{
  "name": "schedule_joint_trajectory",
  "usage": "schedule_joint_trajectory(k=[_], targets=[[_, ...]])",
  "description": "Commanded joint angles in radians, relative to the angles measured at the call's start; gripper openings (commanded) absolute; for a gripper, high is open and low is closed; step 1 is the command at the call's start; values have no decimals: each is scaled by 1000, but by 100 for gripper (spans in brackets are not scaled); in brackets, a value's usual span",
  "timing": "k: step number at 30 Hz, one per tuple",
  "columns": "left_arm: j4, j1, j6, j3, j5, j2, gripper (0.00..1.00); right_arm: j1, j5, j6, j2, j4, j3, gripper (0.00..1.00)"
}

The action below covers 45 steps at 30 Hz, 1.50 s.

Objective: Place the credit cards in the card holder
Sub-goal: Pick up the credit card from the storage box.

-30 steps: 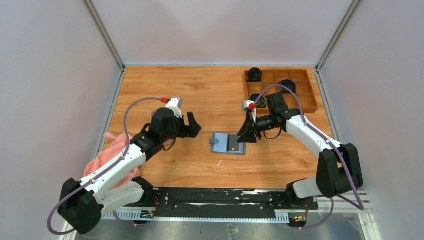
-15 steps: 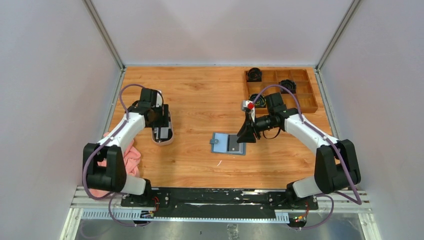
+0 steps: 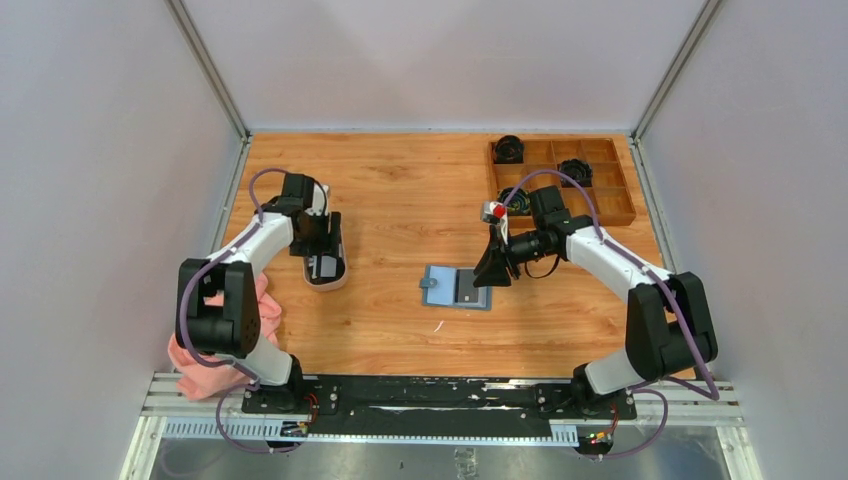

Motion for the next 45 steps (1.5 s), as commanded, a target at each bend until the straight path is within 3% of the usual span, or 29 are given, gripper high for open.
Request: schedule_joint_trajectory(k=[1,12,22,26,34,45], targets=[[-29,8,6,25,-20,39,71,11,-7,4,11,-13,26,43],[-39,-2,-42,17,-83,103,75,12,-41,5,25,-24,28,43],[-31,-93,-102,1,-169,146,74,13,-53,-5,23,-44,34,42],[-16,-101,-118,-14,-170,158,64,13,-56,-9,13,-46,33,42],[-7,-101,-118,-16,-187,126,55,13,-59,-18,8,-55,34,42],[42,-101,-112,-50,-202,-16,50,18,-82,-5,16,-55,43,42]])
